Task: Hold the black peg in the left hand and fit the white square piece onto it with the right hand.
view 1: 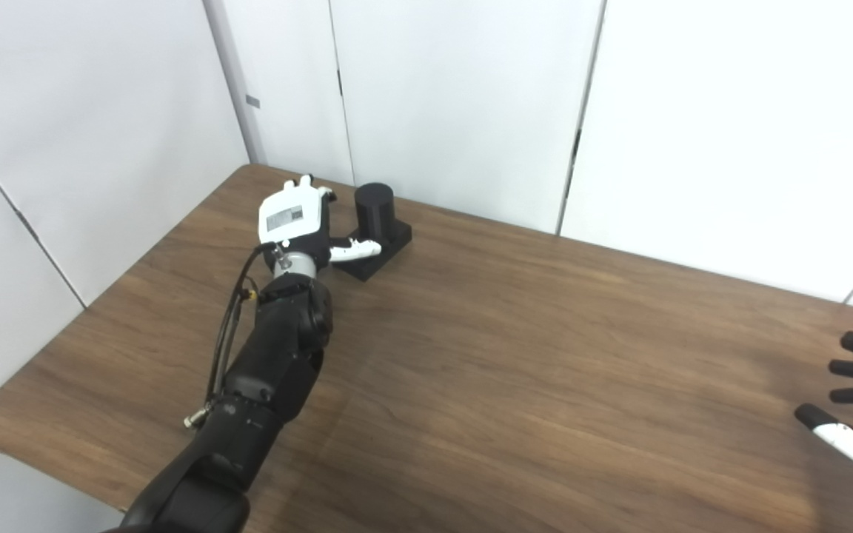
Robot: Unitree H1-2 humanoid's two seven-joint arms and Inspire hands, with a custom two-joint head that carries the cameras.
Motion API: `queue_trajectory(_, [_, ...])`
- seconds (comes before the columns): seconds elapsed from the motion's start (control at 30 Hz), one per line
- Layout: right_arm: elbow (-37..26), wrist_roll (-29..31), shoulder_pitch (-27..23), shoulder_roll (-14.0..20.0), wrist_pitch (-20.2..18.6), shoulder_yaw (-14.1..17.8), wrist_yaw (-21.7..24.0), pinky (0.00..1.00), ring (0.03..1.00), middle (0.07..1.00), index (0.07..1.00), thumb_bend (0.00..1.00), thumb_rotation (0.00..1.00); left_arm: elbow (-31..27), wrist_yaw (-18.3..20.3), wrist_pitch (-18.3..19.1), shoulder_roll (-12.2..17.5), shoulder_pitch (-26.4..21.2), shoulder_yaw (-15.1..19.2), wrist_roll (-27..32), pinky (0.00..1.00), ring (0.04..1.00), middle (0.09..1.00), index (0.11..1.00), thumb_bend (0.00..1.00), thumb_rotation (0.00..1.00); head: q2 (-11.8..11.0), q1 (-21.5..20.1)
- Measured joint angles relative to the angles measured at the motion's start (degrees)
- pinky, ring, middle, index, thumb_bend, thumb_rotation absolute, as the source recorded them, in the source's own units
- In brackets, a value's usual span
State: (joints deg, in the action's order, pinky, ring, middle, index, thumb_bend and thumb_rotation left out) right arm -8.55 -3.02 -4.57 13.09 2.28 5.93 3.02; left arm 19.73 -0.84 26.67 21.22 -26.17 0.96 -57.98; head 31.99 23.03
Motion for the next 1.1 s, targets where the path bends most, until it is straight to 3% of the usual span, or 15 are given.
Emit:
queue_trajectory(0.2, [-0.9,-0.3,0.2,-0.1,-0.5,0.0,0.0,0.54,0.683,0.774,0.713,0.59,0.13,1.8,0.9,0.0,0.1,-1.3,-0.4,0.0,0.78,0.968,0.968,0.772,1.0,0.66,0.0,-0.1])
queue_trajectory(0.43, [-1.0,-0.5,0.2,-0.1,-0.5,0.0,0.0,0.56,0.69,0.778,0.715,0.57,0.1,5.0,2.4,0.0,1.6,-1.6,-3.6,-1.4,0.82,0.983,0.969,0.763,1.0,0.65,-0.1,-0.1])
queue_trajectory(0.8, [-1.3,-0.9,0.2,-0.2,-0.7,0.0,0.0,0.56,0.697,0.783,0.718,0.56,0.07,8.7,2.1,0.0,3.8,-3.6,-7.0,-1.0,0.79,0.971,0.96,0.768,1.0,0.65,0.0,-0.4])
queue_trajectory(1.1, [-3.0,-1.0,0.4,-0.3,-1.7,-0.1,0.0,0.56,0.692,0.783,0.721,0.55,0.06,10.5,2.2,0.0,4.3,-4.5,-8.6,-0.5,0.79,0.967,0.951,0.753,0.98,0.6,0.4,-0.8])
